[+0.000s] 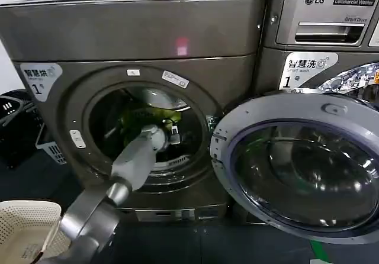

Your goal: Grasp the clothes from the dryer.

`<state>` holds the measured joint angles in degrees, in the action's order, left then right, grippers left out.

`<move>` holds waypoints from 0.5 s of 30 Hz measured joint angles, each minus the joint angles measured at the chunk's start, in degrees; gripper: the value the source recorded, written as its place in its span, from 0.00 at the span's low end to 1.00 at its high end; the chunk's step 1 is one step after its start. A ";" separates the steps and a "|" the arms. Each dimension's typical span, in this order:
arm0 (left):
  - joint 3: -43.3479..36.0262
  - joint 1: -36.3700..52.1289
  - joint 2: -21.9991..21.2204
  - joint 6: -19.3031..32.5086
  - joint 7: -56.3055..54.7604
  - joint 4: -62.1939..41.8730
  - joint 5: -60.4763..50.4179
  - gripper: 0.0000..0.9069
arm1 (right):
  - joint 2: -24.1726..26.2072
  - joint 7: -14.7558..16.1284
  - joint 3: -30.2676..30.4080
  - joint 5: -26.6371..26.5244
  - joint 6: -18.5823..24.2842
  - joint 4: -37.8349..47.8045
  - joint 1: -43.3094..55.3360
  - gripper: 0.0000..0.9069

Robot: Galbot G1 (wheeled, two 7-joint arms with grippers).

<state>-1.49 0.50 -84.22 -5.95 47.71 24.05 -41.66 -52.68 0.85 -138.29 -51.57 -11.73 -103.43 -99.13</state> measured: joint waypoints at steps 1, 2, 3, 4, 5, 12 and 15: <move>1.00 -0.63 0.32 -0.73 -0.76 0.98 1.29 0.00 | 0.04 -0.09 0.08 0.00 -0.03 0.00 0.06 1.00; 1.87 -1.32 0.67 -1.46 -1.62 2.19 2.49 0.00 | 0.13 -0.12 0.22 0.05 -0.17 0.00 0.20 1.00; 2.78 -2.23 1.09 -2.39 -2.75 3.68 3.76 0.00 | 0.20 -0.19 0.39 0.17 -0.36 -0.06 0.35 1.00; 3.56 -3.08 1.44 -3.14 -3.95 5.20 4.97 0.00 | 0.31 -0.26 0.59 0.24 -0.62 -0.21 0.51 1.00; 4.33 -4.04 1.85 -3.97 -5.26 6.91 6.23 0.00 | 0.33 -0.27 0.72 0.35 -0.82 -0.31 0.62 1.00; 11.07 -11.86 2.92 -7.01 -17.25 20.32 16.31 0.00 | -0.36 0.30 0.93 1.13 -1.93 -1.50 0.86 1.00; 14.24 -15.79 2.57 -5.97 -22.79 26.11 20.99 0.00 | -0.54 0.27 0.85 1.18 -2.33 -2.07 0.83 1.00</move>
<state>12.75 -15.29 -81.64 -11.92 24.92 50.16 -20.67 -53.21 1.12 -137.44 -50.39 -14.07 -105.50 -98.30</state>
